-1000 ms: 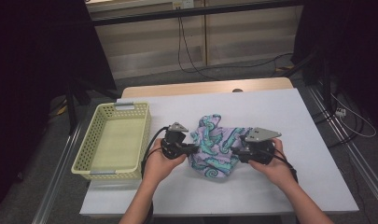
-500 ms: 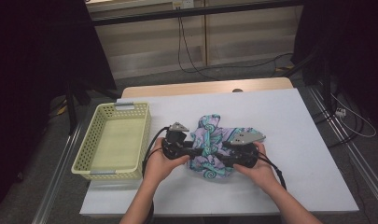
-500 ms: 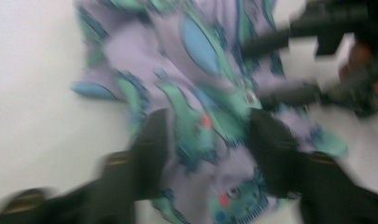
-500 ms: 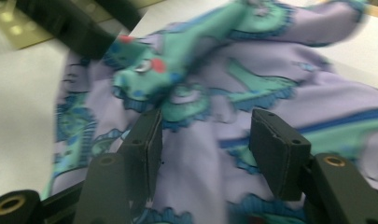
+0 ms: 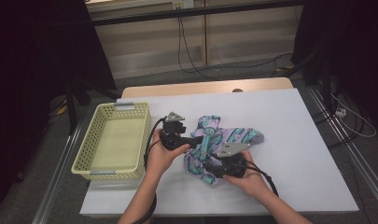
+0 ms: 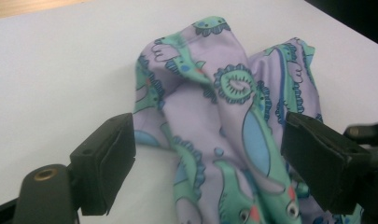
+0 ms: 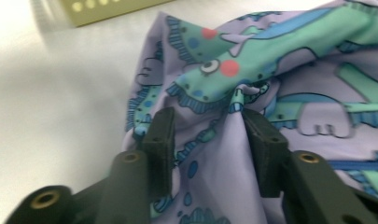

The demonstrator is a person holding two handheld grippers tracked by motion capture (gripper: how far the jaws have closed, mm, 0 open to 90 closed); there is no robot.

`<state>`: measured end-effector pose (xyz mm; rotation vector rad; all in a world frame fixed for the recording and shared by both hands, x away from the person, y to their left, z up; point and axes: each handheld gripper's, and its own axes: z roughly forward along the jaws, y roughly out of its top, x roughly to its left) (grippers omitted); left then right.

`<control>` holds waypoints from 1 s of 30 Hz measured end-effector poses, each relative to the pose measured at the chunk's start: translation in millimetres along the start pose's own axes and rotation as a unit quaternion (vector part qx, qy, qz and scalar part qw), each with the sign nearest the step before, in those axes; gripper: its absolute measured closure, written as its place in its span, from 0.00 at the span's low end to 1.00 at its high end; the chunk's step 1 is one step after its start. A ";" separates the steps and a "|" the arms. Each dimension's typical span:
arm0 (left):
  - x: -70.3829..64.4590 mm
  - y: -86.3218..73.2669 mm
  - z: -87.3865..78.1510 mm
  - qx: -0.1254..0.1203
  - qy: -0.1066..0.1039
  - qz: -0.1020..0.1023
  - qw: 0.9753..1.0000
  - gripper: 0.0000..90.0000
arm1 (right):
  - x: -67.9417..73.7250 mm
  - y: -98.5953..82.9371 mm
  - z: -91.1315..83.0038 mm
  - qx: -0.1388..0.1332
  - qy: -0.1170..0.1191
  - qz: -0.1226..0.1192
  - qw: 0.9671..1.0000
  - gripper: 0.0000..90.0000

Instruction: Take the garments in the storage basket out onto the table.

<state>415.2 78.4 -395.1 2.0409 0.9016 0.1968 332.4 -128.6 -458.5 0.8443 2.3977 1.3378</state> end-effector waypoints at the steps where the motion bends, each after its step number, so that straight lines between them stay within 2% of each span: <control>1: -1.6 0.4 3.7 0.000 0.000 0.002 1.000 0.20 | 1.5 0.1 0.2 0.000 0.005 0.000 1.000 0.67; 3: -3.8 0.6 8.9 -0.001 0.006 0.006 1.000 0.19 | 4.2 0.3 0.9 -0.003 0.021 0.004 1.000 0.71; 4: -5.5 0.3 12.5 0.004 0.012 0.014 1.000 0.19 | 6.3 0.4 1.2 -0.002 0.028 0.003 1.000 0.72; 6: -7.5 -0.7 17.7 0.012 0.015 0.019 1.000 0.19 | 12.5 0.3 2.0 0.006 0.028 -0.016 0.999 0.73; 10: -11.8 -2.7 24.7 0.020 0.009 0.030 0.999 0.21 | 24.0 0.7 2.8 0.013 0.056 -0.030 0.998 0.74; 12: -12.9 -4.6 27.3 0.028 0.007 0.033 0.999 0.25 | 31.3 0.2 4.3 0.024 0.065 -0.048 0.996 0.74; 13: -12.8 -5.7 27.6 0.031 0.008 0.040 0.999 0.30 | 34.9 -0.1 4.9 0.028 0.066 -0.057 0.996 0.73; 16: -10.7 -7.2 25.6 0.040 0.010 0.037 0.998 0.59 | 39.9 -0.2 4.5 0.036 0.074 -0.069 0.994 0.73; 18: -7.9 -6.9 19.8 0.049 0.011 0.028 0.998 0.80 | 39.0 -0.9 3.3 0.039 0.077 -0.064 0.994 0.73; 19: -6.4 -6.4 16.9 0.054 0.014 0.026 0.998 0.88 | 37.1 -1.7 2.0 0.041 0.077 -0.061 0.994 0.72; 20: -4.7 -6.4 14.9 0.056 0.017 0.025 0.998 0.91 | 35.1 -2.5 0.9 0.041 0.078 -0.058 0.994 0.69; 25: 8.0 -3.7 -6.3 0.049 0.023 -0.004 0.999 0.94 | 23.5 -5.1 -7.6 0.036 0.063 -0.052 0.996 0.57; 27: 11.7 -2.3 -14.7 0.046 0.025 -0.003 0.999 0.94 | 18.8 -4.5 -12.3 0.033 0.053 -0.053 0.997 0.53; 28: 12.2 -2.2 -17.9 0.043 0.023 -0.009 0.999 0.94 | 15.5 -3.8 -15.8 0.032 0.047 -0.051 0.997 0.52; 30: 12.4 -2.7 -21.5 0.042 0.022 -0.011 0.999 0.94 | 10.2 -3.2 -21.5 0.025 0.043 -0.042 0.998 0.52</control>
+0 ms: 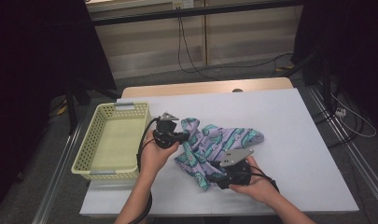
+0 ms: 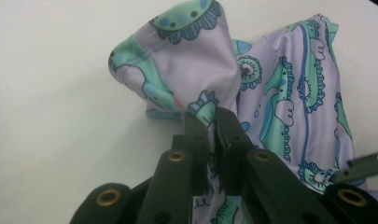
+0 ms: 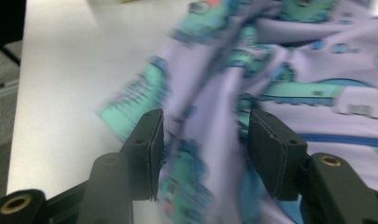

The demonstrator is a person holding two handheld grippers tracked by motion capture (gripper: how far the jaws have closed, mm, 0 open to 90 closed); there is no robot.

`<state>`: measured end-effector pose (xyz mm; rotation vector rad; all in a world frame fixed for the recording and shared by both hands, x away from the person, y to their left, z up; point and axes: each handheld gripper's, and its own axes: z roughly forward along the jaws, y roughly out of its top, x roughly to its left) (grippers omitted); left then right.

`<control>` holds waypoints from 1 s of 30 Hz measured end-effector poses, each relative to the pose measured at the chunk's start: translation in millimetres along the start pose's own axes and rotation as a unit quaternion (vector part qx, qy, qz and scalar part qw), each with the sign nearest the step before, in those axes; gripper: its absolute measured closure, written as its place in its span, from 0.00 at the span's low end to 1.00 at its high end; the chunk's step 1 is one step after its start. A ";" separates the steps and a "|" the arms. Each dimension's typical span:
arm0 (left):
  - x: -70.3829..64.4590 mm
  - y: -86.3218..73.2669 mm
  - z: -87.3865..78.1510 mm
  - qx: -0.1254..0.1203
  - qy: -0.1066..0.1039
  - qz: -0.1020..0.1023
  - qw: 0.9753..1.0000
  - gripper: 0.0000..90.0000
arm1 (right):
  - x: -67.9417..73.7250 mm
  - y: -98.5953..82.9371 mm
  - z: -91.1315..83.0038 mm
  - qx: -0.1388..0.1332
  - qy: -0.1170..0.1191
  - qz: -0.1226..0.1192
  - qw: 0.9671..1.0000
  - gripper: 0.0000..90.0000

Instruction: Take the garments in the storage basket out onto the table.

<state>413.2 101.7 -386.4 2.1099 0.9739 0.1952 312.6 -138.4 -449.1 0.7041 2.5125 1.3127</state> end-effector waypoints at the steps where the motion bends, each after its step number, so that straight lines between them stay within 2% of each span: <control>1: 0.0 -0.4 -0.8 0.001 0.000 0.001 1.000 0.94 | -2.1 -0.3 -2.3 -0.002 -0.007 0.003 1.000 0.52; 3: -0.3 -1.0 -1.7 0.003 0.001 0.000 1.000 0.94 | -5.6 -1.8 -3.9 0.000 -0.015 0.010 1.000 0.59; 4: 0.0 -1.1 -2.1 0.003 0.001 0.001 1.000 0.94 | -6.6 -2.7 -3.6 0.003 -0.020 0.009 1.000 0.67; 6: -0.1 -1.5 -2.8 0.009 -0.001 0.004 1.000 0.94 | -8.9 -4.3 -1.4 0.018 -0.029 0.005 0.999 0.75; 8: -0.7 -2.4 -2.2 0.010 -0.001 0.001 1.000 0.94 | -12.6 -5.6 -0.2 0.025 -0.028 0.011 0.999 0.90; 11: 0.1 -3.0 -2.3 0.011 0.000 0.001 1.000 0.94 | -20.8 -6.9 -3.3 0.028 -0.035 0.022 0.999 0.97; 12: 0.7 -3.2 -3.2 0.015 -0.002 0.000 1.000 0.94 | -23.0 -7.5 -5.0 0.028 -0.037 0.024 0.999 0.97; 15: 1.0 -4.9 -3.5 0.016 -0.002 -0.005 1.000 0.94 | -34.1 -10.2 -16.6 0.032 -0.064 0.022 0.997 0.98; 19: -1.0 -6.4 -2.4 0.021 -0.010 -0.005 1.000 0.95 | -59.1 -21.1 -41.6 0.030 -0.111 0.045 0.992 0.98; 22: -6.3 -6.6 0.4 0.028 -0.025 0.001 0.999 0.95 | -73.5 -28.7 -57.2 0.015 -0.129 0.072 0.989 0.98; 25: -12.2 -6.7 1.1 0.032 -0.038 0.004 0.999 0.95 | -79.4 -31.5 -65.3 0.017 -0.142 0.075 0.987 0.98; 26: -14.1 -6.9 0.8 0.034 -0.038 0.004 0.999 0.94 | -80.4 -32.7 -66.8 0.016 -0.140 0.080 0.987 0.98; 27: -16.3 -7.4 0.9 0.037 -0.037 0.007 0.999 0.94 | -80.3 -33.5 -67.4 0.019 -0.130 0.083 0.988 0.96; 30: -19.4 -8.5 1.7 0.044 -0.038 0.007 0.998 0.94 | -74.6 -30.6 -64.9 0.011 -0.126 0.074 0.989 0.75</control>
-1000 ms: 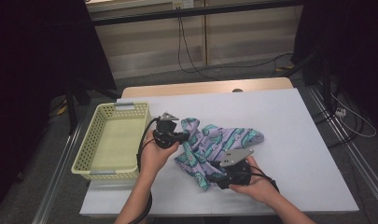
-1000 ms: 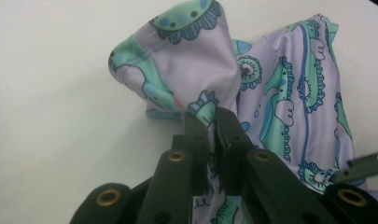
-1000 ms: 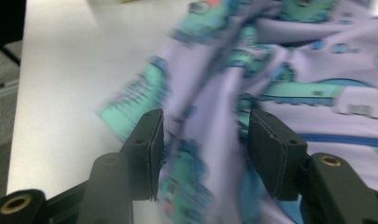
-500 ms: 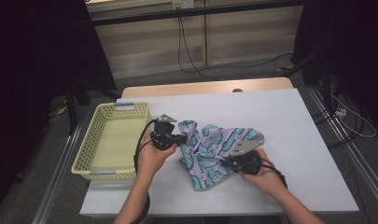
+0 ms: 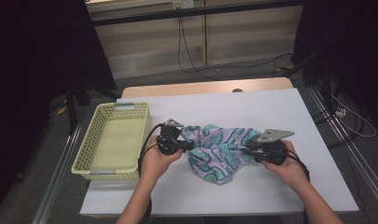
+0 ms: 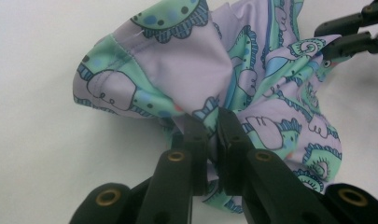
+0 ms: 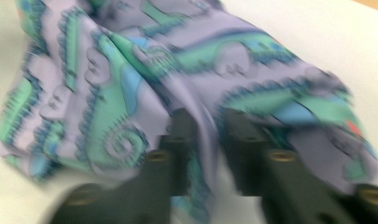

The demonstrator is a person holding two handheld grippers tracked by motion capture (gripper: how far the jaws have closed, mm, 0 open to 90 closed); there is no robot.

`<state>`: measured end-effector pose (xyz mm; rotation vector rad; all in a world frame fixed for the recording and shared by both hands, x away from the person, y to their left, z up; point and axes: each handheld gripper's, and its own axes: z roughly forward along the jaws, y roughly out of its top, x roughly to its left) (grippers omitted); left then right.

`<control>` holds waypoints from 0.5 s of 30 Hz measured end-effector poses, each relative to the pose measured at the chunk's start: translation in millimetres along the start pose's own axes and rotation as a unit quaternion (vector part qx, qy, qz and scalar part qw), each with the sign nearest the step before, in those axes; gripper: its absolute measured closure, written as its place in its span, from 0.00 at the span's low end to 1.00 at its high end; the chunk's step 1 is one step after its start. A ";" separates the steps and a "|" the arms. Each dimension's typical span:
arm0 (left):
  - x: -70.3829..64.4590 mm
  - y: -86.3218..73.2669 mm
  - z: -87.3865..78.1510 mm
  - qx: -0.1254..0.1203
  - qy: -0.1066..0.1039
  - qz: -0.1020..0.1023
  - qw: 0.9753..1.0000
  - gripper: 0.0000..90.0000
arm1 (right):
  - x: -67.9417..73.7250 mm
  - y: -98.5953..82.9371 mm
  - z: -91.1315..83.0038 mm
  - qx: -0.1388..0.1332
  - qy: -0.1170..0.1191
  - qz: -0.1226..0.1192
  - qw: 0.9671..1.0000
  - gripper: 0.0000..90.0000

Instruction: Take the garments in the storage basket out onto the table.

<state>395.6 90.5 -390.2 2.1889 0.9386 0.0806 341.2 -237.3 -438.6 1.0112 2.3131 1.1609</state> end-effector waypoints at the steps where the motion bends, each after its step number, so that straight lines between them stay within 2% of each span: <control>1: -0.5 -0.4 0.7 0.001 -0.002 -0.001 1.000 0.94 | 4.5 2.9 1.1 -0.011 0.013 0.000 1.000 0.69; 2: -1.0 -0.7 1.3 0.004 -0.003 -0.001 1.000 0.94 | 10.3 6.7 2.2 -0.022 0.023 0.001 1.000 0.62; 5: -2.4 -1.7 3.1 0.011 -0.008 -0.005 1.000 0.93 | 32.6 17.8 10.7 -0.036 0.044 -0.031 0.998 0.48; 6: -3.0 -2.0 3.8 0.012 -0.010 -0.004 1.000 0.93 | 39.7 20.6 15.1 -0.042 0.053 -0.031 0.997 0.44; 8: -4.9 -2.3 4.6 0.015 -0.013 -0.006 1.000 0.93 | 53.1 25.5 24.6 -0.045 0.079 -0.042 0.995 0.43; 9: -5.7 -2.4 4.9 0.014 -0.014 -0.008 1.000 0.92 | 59.4 27.8 29.4 -0.045 0.083 -0.052 0.994 0.42; 11: -5.6 -2.4 4.2 0.017 -0.017 -0.007 1.000 0.92 | 69.3 30.8 39.7 -0.036 0.096 -0.065 0.993 0.47; 13: -3.7 -2.6 2.1 0.017 -0.018 -0.010 1.000 0.91 | 74.5 30.3 49.0 -0.015 0.097 -0.072 0.993 0.59; 15: -1.5 -2.9 -0.1 0.013 -0.018 -0.017 1.000 0.90 | 75.7 27.3 55.4 0.001 0.111 -0.070 0.991 0.79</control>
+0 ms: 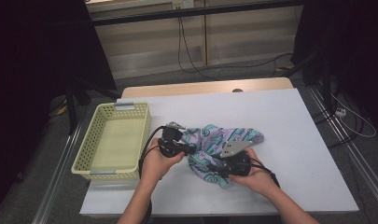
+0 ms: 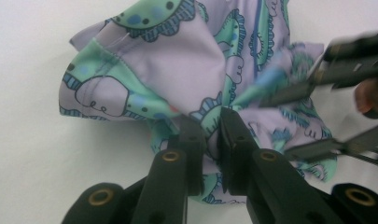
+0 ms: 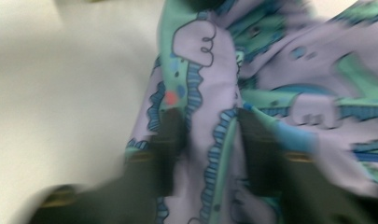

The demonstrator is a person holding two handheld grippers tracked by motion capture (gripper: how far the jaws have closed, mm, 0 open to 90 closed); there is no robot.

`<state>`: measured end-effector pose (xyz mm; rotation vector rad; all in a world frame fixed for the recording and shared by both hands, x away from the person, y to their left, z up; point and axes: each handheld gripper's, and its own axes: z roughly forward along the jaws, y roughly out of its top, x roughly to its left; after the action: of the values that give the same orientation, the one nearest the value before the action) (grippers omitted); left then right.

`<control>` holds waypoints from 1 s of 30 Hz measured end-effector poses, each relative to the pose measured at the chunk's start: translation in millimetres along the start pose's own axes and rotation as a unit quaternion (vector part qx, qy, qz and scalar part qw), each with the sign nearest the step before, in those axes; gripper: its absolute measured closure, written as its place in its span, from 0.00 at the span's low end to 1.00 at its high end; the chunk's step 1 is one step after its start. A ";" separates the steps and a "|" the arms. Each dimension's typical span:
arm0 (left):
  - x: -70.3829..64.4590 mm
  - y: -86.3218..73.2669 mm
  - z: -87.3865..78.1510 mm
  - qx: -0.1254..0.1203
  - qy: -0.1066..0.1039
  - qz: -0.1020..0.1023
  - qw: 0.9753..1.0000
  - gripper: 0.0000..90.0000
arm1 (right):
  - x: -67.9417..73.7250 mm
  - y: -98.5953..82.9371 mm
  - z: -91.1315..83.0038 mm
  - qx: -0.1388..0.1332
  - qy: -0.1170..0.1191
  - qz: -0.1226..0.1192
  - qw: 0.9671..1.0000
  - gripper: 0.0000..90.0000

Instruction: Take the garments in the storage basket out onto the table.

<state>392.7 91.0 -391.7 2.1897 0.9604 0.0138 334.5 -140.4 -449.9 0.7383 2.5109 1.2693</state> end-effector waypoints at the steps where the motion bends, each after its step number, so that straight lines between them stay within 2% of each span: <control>1: 1.2 0.0 -1.2 -0.003 -0.001 -0.002 1.000 0.88 | 0.1 -0.9 1.3 0.001 0.007 0.002 1.000 0.85; 3: 3.3 0.2 -3.5 -0.007 0.005 -0.001 1.000 0.87 | 2.2 -0.4 1.0 0.001 0.015 -0.002 1.000 0.91; 5: 4.9 1.0 -5.5 -0.017 0.014 0.001 1.000 0.81 | 6.8 0.0 -0.3 -0.002 0.035 -0.004 0.999 0.93; 6: 5.8 1.9 -6.8 -0.021 0.023 0.009 0.999 0.76 | 9.8 -0.3 -0.3 0.000 0.043 -0.006 0.999 0.93; 7: 5.0 2.5 -6.5 -0.044 0.041 0.010 0.998 0.68 | 13.3 -1.1 -0.1 0.001 0.049 -0.008 0.999 0.93; 8: 6.8 3.5 -7.9 -0.054 0.059 0.029 0.996 0.57 | 16.9 -1.9 0.2 0.003 0.059 -0.011 0.998 0.93; 9: 7.3 4.2 -8.4 -0.059 0.067 0.037 0.995 0.50 | 20.9 -2.7 0.7 0.003 0.071 -0.012 0.997 0.93; 10: 7.8 5.0 -8.0 -0.071 0.078 0.047 0.993 0.48 | 24.0 -3.3 0.9 0.004 0.078 -0.014 0.997 0.93; 12: 9.1 6.5 -5.1 -0.086 0.078 0.051 0.992 0.35 | 33.7 -4.2 1.6 0.005 0.099 -0.026 0.995 0.93; 13: 9.7 7.0 -2.1 -0.089 0.071 0.048 0.992 0.35 | 37.8 -4.5 2.2 0.006 0.112 -0.030 0.993 0.93; 15: 10.1 7.5 6.3 -0.083 0.061 0.057 0.993 0.31 | 45.7 -4.3 3.6 0.008 0.139 -0.034 0.990 0.93; 16: 9.8 7.1 11.1 -0.079 0.057 0.060 0.993 0.29 | 49.3 -4.0 4.3 0.011 0.142 -0.038 0.989 0.93; 18: 8.8 6.2 20.1 -0.066 0.046 0.064 0.995 0.31 | 53.4 -3.5 4.8 0.016 0.137 -0.056 0.989 0.92; 21: 5.4 4.9 33.4 -0.058 0.024 0.066 0.996 0.30 | 50.8 -3.7 2.4 0.012 0.140 -0.047 0.989 0.91; 23: 4.5 4.7 39.5 -0.058 0.015 0.063 0.996 0.31 | 48.6 -4.3 0.1 0.012 0.134 -0.040 0.990 0.91; 26: 1.9 5.7 45.5 -0.058 0.002 0.059 0.997 0.34 | 46.0 -5.1 -3.0 0.009 0.129 -0.034 0.991 0.84; 28: 0.3 5.4 49.6 -0.045 -0.002 0.067 0.997 0.48 | 44.0 -4.8 -5.1 0.008 0.121 -0.032 0.992 0.74; 29: -0.2 5.0 51.5 -0.037 -0.002 0.068 0.997 0.62 | 42.4 -4.2 -6.6 0.006 0.111 -0.028 0.993 0.64; 30: 0.1 4.7 52.5 -0.029 -0.002 0.063 0.998 0.73 | 40.2 -3.6 -8.5 0.004 0.104 -0.024 0.994 0.61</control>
<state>410.6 56.3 -427.2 2.1919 0.8079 0.0962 295.8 -126.6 -446.9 0.5693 2.6797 1.3852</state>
